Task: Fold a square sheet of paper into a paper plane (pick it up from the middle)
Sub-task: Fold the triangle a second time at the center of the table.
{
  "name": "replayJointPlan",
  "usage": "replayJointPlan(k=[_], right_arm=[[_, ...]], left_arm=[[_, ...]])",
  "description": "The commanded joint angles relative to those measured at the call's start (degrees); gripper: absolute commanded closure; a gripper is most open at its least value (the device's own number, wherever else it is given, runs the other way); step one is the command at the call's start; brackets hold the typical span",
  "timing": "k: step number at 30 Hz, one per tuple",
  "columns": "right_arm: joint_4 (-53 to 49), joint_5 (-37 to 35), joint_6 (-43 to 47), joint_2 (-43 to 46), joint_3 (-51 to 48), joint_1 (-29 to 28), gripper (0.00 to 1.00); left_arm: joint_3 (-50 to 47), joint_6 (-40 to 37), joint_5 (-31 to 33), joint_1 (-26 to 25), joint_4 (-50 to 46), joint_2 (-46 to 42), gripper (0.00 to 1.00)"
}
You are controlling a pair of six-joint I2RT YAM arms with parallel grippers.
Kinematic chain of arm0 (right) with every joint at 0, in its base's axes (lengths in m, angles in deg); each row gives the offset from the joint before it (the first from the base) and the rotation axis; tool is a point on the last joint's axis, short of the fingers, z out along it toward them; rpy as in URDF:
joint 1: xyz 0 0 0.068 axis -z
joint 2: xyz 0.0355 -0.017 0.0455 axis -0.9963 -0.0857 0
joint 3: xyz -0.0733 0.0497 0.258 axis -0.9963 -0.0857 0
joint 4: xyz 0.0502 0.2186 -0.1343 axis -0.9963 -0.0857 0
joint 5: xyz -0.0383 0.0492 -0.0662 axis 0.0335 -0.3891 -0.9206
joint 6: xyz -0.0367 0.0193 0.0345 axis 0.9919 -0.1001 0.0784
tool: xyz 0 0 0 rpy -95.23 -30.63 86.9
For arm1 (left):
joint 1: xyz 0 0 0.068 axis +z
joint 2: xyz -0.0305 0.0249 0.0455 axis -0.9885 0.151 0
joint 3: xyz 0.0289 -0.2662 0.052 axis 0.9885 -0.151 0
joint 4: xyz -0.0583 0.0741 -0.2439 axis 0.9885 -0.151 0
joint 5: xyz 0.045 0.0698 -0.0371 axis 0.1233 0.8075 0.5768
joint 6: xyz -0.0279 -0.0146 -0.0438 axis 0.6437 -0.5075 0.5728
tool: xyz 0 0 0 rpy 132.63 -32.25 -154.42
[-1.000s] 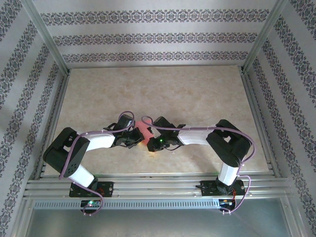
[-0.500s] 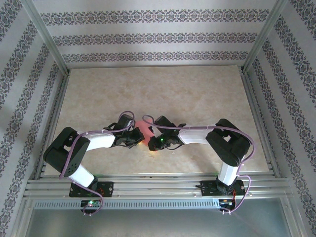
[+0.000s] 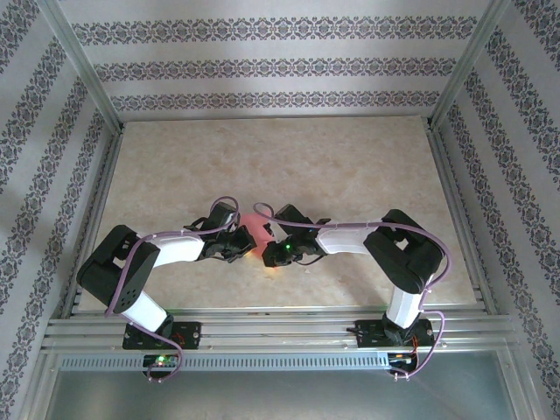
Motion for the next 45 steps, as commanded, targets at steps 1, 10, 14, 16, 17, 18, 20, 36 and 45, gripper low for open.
replayJointPlan(k=[1,10,14,16,17,18,20,36,45], right_arm=[[0.1,0.94,-0.54,-1.54,-1.24,0.62,0.9],[0.17,2.57,-0.45,-1.91,-2.61,0.69,0.9],[0.07,3.59,-0.19,-0.24,-4.24,0.71,0.9],[0.03,4.17,0.12,0.76,-5.29,0.67,0.9],[-0.02,4.42,0.2,1.44,-5.95,0.7,0.9],[-0.06,4.55,0.4,2.03,-6.51,0.71,0.9],[-0.09,4.75,0.72,3.6,-7.92,0.71,0.89],[-0.32,0.24,0.78,13.99,-7.05,0.54,0.89],[0.63,-1.29,0.33,3.91,-1.78,-0.17,0.92]], left_arm=[[-1.47,-0.78,3.61,-0.63,-7.28,3.12,0.91],[-1.09,-0.72,4.31,-0.57,-8.89,3.04,0.91],[-0.62,-0.78,5.5,-0.61,-10.94,3.12,0.92],[-0.53,-0.74,5.87,-0.56,-11.49,3.21,0.92],[-0.53,-0.69,5.98,-0.5,-11.7,3.21,0.92],[-0.53,-0.63,6.12,-0.53,-11.83,3.21,0.93],[-0.63,-0.52,6.24,-0.5,-11.8,3.3,0.93],[0.09,-1.4,3.93,-0.56,-9.81,3.24,0.94],[-0.12,-1.31,3.53,-0.56,-9.04,2.89,0.93]])
